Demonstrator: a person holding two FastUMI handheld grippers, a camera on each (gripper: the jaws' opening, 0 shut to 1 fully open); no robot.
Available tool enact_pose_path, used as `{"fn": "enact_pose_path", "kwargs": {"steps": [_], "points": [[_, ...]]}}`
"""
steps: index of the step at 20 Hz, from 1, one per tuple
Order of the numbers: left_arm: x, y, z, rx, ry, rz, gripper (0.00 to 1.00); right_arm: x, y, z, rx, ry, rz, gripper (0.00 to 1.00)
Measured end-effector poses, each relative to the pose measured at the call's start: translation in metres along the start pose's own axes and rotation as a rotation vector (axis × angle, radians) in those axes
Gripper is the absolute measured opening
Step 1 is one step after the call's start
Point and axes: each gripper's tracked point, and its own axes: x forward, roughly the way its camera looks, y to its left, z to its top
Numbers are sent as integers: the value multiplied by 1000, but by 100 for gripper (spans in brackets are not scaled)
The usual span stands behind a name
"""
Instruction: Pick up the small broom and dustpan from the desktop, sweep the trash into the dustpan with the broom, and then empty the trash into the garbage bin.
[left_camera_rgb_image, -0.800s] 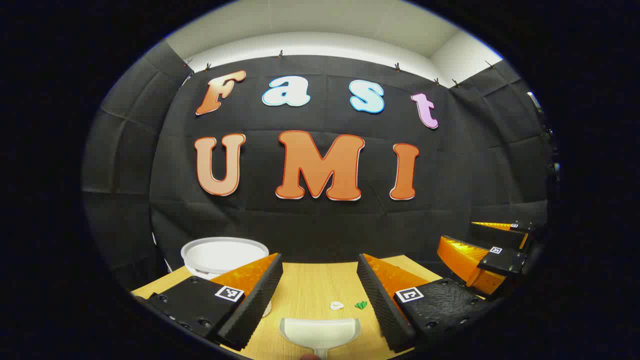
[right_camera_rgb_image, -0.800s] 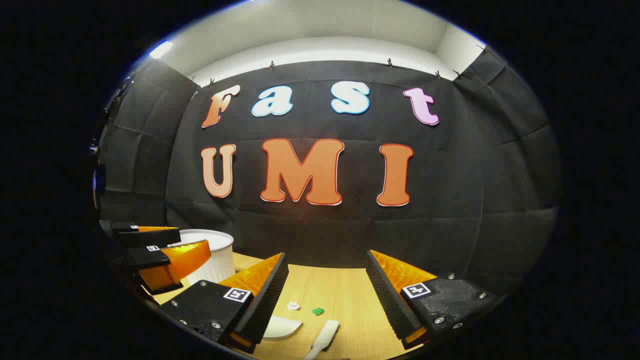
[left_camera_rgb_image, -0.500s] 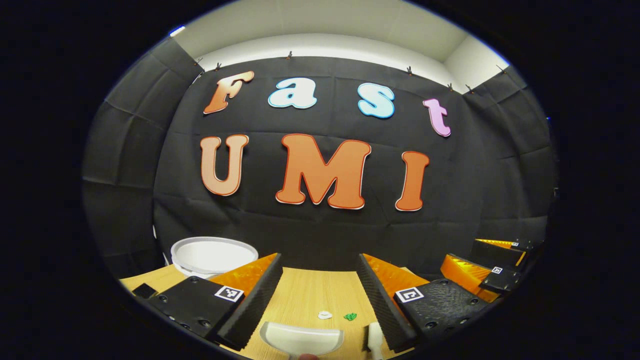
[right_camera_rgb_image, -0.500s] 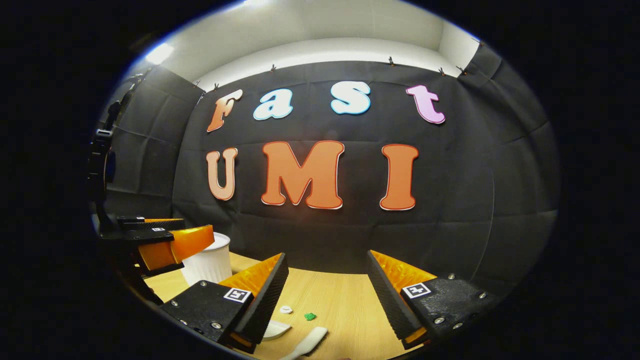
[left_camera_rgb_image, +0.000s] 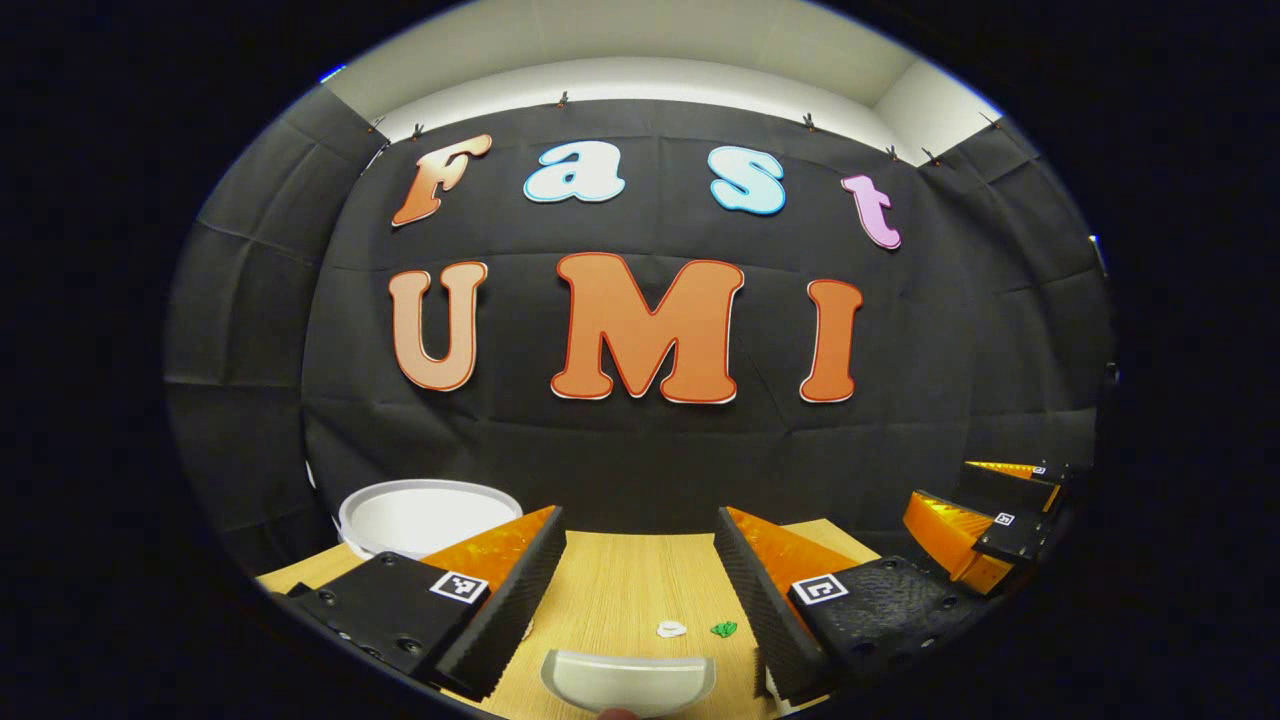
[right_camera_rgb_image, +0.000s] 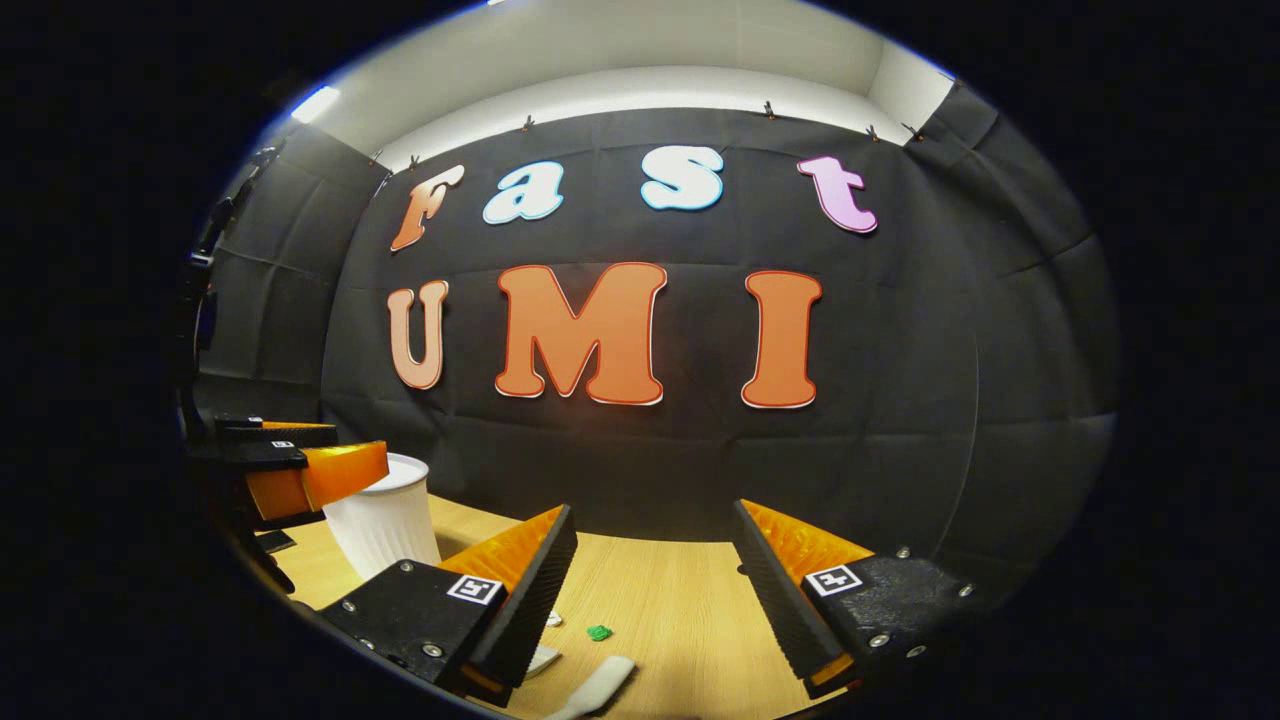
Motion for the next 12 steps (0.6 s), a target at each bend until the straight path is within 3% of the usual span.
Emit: {"fn": "enact_pose_path", "kwargs": {"steps": [6, 12], "points": [[11, 1, 1, -15, -13, -32, 94, 10, 2, -1, -14, 10, -51, 94], [13, 11, -6, -32, 11, -18, 94, 16, -6, -12, -10, 58, -113, 94]]}}
